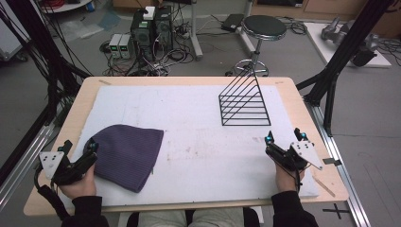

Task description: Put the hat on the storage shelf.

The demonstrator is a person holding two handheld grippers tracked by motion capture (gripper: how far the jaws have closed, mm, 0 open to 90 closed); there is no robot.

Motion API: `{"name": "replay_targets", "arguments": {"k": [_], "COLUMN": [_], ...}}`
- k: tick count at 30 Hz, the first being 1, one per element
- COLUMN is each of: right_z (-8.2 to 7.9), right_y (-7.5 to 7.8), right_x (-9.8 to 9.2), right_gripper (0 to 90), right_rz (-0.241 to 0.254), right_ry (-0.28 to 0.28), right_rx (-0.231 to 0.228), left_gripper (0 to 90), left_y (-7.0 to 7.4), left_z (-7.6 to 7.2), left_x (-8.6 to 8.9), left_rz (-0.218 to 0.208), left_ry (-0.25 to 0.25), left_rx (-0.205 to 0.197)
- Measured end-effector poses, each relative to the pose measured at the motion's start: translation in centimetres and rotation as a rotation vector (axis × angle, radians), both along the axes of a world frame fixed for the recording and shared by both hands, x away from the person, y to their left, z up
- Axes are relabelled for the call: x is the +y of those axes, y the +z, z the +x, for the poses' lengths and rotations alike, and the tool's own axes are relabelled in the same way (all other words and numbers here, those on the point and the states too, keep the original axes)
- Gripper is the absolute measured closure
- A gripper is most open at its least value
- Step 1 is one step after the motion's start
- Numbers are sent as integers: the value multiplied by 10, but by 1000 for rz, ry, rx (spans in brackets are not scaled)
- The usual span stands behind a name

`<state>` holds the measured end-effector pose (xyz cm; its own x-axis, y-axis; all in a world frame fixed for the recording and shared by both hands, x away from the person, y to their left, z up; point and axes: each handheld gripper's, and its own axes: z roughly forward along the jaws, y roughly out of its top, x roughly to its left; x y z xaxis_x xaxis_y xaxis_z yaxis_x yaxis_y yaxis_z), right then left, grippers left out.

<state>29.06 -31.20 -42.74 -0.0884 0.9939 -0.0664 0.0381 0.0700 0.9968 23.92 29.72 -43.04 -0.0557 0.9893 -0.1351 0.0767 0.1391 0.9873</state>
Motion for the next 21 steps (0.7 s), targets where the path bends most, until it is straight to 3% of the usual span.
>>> {"name": "replay_targets", "arguments": {"k": [12,21], "right_z": [0,0], "right_y": [0,0], "right_x": [0,0], "right_gripper": [90,90], "right_rz": [2,-1], "right_ry": [3,11], "right_rx": [-1,6], "left_gripper": [226,228], "left_y": [9,19], "left_z": [-3,-3], "left_x": [-3,-3], "left_rz": [40,49], "left_ry": [4,19], "left_rx": [-15,48]}}
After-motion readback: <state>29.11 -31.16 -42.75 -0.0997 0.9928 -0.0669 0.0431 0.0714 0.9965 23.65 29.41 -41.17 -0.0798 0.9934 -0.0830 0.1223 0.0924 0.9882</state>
